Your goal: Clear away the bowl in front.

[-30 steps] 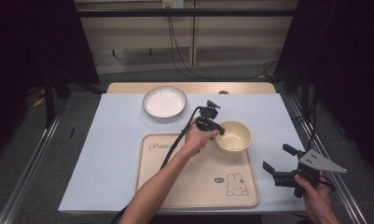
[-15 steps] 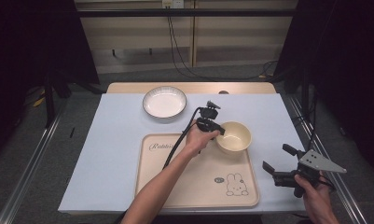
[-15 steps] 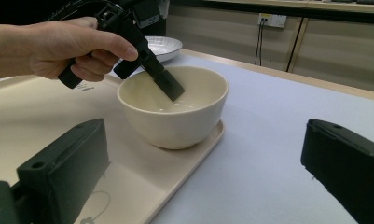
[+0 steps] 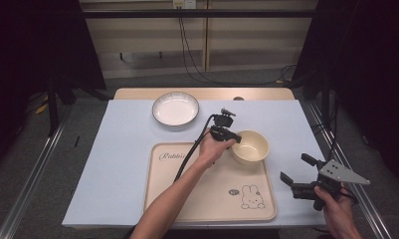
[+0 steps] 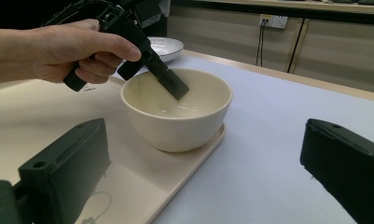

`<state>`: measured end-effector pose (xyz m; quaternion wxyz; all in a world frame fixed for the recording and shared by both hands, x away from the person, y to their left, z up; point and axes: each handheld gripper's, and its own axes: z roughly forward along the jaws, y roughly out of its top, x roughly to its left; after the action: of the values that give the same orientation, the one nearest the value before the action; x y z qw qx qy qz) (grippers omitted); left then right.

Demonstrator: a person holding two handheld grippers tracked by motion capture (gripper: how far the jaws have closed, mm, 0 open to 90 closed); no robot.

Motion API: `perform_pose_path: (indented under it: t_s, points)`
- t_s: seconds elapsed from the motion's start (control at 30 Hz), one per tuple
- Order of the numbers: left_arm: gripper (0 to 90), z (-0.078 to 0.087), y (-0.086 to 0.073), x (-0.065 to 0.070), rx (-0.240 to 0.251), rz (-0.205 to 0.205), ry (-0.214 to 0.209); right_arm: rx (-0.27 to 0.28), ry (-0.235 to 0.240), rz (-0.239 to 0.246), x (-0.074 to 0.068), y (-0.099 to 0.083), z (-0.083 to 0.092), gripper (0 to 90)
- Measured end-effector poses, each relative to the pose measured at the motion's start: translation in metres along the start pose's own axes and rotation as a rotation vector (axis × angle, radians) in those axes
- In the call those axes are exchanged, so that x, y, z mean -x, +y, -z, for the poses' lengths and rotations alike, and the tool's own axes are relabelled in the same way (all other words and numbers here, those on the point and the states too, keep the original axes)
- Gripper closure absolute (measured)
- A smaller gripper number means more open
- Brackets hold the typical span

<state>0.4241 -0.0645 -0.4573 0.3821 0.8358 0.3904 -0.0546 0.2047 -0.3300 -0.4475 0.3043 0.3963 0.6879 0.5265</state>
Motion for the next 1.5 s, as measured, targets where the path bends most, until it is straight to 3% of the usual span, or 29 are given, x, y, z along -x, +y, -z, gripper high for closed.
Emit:
perform_pose_path:
  t_s: [0.07,0.23,0.33,0.37,0.4,0.43,0.63,0.67,0.7,0.77,0.87,1.0,1.13,1.4,1.5]
  points:
    - [79.4,0.002,-0.001,-0.003,0.025,0.021,-0.026,0.002,0.001,0.001,0.0,0.0,0.0,1.0]
    - [75.6,0.007,-0.003,0.001,0.045,-0.007,-0.004,0.003,-0.001,0.0,0.0,0.0,0.0,1.0]
    - [67.5,0.01,-0.003,0.002,0.068,-0.044,0.011,0.004,0.0,0.002,0.0,0.0,0.0,1.0]
    - [62.6,0.012,-0.003,0.001,0.068,-0.062,-0.005,0.005,-0.001,0.003,0.0,0.0,0.0,1.0]
    - [55.8,0.013,-0.003,-0.001,0.084,-0.052,-0.036,0.003,0.001,0.0,0.0,0.0,0.0,1.0]
    - [50.9,0.016,-0.003,-0.001,0.105,-0.091,0.003,0.003,0.001,0.001,0.0,0.0,0.0,1.0]
    - [34.8,0.021,-0.006,-0.001,0.148,-0.137,0.031,0.003,0.001,0.001,0.0,0.0,0.0,1.0]
    - [31.3,0.022,-0.006,0.0,0.159,-0.133,0.042,0.004,-0.001,0.001,0.0,0.0,0.0,1.0]
    - [19.8,0.023,-0.006,0.0,0.166,-0.134,0.058,0.004,0.0,0.0,0.0,0.0,0.0,1.0]
    - [18.3,0.027,-0.006,0.0,0.186,-0.124,0.071,0.004,0.001,0.0,0.0,0.0,0.0,1.0]
    - [8.6,0.033,-0.008,-0.002,0.201,-0.124,0.086,0.006,0.0,0.001,0.0,0.0,0.0,1.0]
    - [3.6,0.043,-0.01,-0.004,0.223,-0.125,0.096,0.005,0.0,0.001,0.0,0.0,0.0,1.0]
    - [4.1,0.052,-0.012,-0.005,0.235,-0.126,0.119,0.005,0.0,0.0,0.0,0.0,-0.001,1.0]
    - [3.4,0.074,-0.023,-0.011,0.262,-0.134,0.123,0.006,0.001,0.001,0.0,0.0,-0.001,1.0]
    - [3.9,0.082,-0.027,-0.013,0.28,-0.136,0.154,0.004,0.003,0.001,0.0,0.0,-0.001,1.0]
